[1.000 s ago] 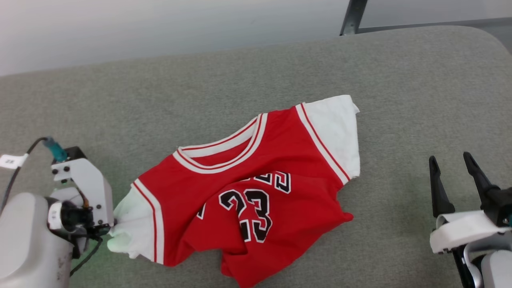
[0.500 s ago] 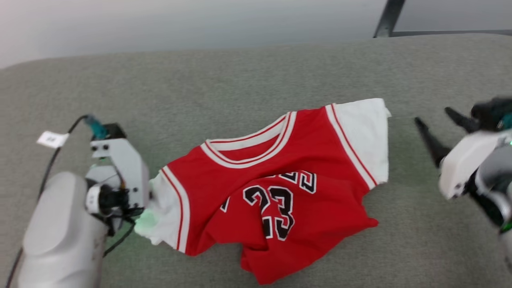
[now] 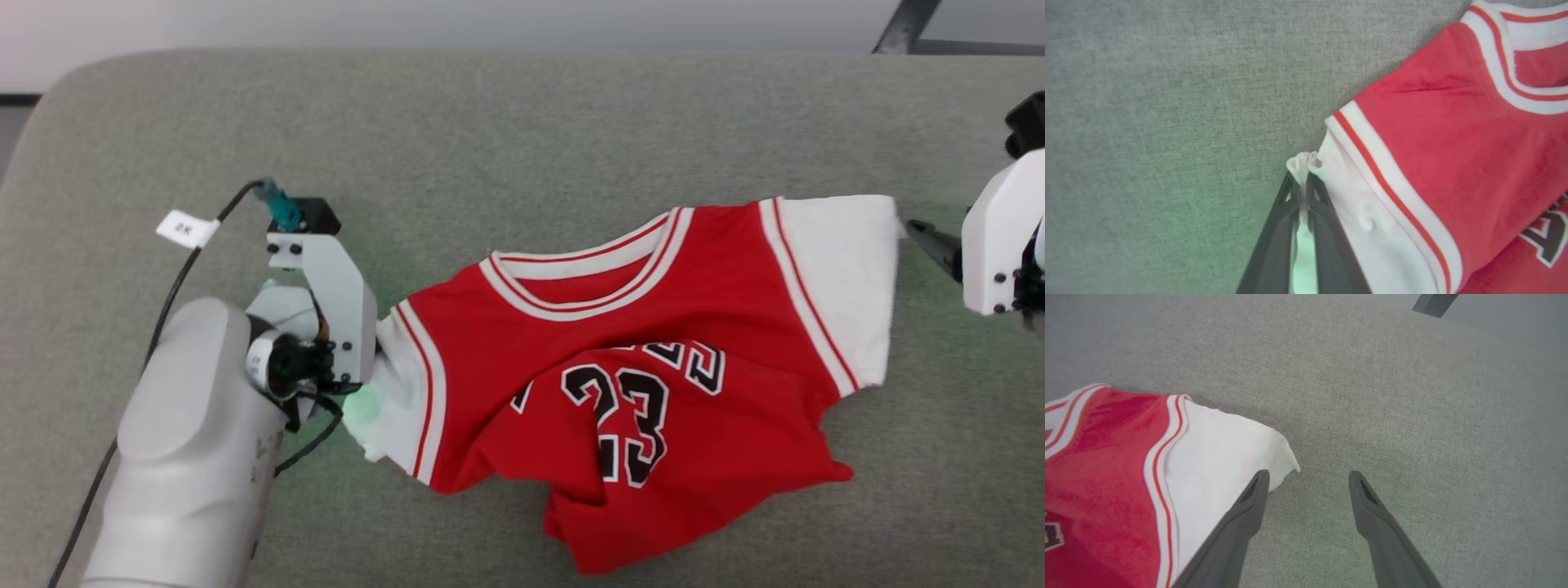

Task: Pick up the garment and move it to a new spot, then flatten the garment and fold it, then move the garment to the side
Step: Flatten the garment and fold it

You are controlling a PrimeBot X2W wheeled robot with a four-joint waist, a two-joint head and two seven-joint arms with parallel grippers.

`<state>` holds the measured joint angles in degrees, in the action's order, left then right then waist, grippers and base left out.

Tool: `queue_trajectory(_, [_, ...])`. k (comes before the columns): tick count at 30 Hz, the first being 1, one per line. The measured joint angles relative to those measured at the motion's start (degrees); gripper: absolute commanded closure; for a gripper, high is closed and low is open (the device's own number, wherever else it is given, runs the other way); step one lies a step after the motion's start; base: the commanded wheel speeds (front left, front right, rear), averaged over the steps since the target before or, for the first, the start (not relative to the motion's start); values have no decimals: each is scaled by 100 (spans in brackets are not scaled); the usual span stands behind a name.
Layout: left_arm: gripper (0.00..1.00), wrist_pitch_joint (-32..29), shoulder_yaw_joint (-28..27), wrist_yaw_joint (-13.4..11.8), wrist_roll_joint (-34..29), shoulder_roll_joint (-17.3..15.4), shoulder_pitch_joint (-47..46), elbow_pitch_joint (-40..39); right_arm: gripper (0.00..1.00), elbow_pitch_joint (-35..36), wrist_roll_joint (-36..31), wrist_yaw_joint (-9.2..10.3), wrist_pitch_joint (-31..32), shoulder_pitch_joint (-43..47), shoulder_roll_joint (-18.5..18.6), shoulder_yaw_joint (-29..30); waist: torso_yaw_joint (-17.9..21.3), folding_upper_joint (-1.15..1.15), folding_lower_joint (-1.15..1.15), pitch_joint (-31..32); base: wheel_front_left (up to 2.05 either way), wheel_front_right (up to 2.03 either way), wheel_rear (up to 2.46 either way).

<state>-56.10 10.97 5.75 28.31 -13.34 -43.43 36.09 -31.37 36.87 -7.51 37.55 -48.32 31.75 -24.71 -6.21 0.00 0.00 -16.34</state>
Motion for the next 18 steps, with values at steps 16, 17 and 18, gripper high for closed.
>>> queue_trajectory(16, [100,441,277,162,211,283,-781,768,100,-1846,377,5,390,-1068,-407,-463,-564,0,0,-490,0,0,0])
queue_trajectory(17, [100,475,288,165,235,278,-803,827,100,-1889,459,5,389,-1096,-427,-480,-570,0,0,-481,0,0,0])
queue_trajectory(18, [100,494,289,165,248,274,-820,888,100,-1912,493,5,389,-1102,-435,-510,-573,0,0,-465,0,0,0])
